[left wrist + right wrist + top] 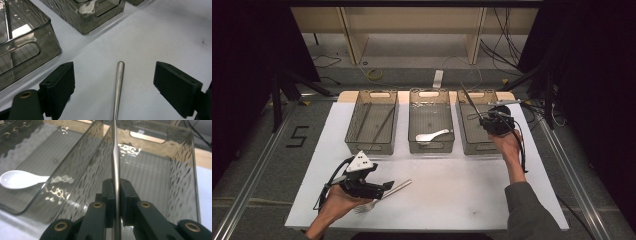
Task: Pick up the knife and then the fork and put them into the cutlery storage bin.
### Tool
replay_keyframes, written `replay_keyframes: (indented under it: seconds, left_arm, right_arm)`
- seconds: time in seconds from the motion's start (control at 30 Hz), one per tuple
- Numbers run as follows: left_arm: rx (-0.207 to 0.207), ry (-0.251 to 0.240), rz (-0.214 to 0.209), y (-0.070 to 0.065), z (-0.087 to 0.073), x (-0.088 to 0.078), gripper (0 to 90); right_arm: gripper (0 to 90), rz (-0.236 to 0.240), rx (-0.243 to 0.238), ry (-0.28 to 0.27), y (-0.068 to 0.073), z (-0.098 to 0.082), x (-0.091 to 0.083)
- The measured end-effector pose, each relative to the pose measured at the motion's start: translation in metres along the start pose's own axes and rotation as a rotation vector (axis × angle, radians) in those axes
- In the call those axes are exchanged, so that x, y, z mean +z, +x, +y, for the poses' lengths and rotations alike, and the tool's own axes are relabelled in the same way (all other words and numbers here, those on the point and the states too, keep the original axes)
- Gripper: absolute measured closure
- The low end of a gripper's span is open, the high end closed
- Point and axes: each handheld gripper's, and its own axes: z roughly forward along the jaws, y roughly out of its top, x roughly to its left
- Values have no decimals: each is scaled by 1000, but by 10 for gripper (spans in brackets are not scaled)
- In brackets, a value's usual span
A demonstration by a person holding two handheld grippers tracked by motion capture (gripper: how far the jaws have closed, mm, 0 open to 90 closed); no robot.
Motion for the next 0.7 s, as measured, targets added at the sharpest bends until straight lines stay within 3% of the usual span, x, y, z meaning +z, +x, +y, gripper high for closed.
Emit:
replay_keyframes:
  seconds: [0.5, 0.6, 0.63, 0.7]
  left_arm:
    - [22, 19, 9, -1, -1, 2, 170]
    - [24, 20, 10, -1, -1, 2, 170]
    - [23, 19, 10, -1, -1, 2, 171]
    - [23, 21, 9, 0, -1, 2, 171]
  right_arm:
    - [832, -36, 57, 49, -1, -1, 21]
    - [808, -15, 72, 65, -2, -2, 24]
    - [731, 6, 94, 42, -2, -2, 23]
    - [705, 34, 101, 17, -1, 0, 20]
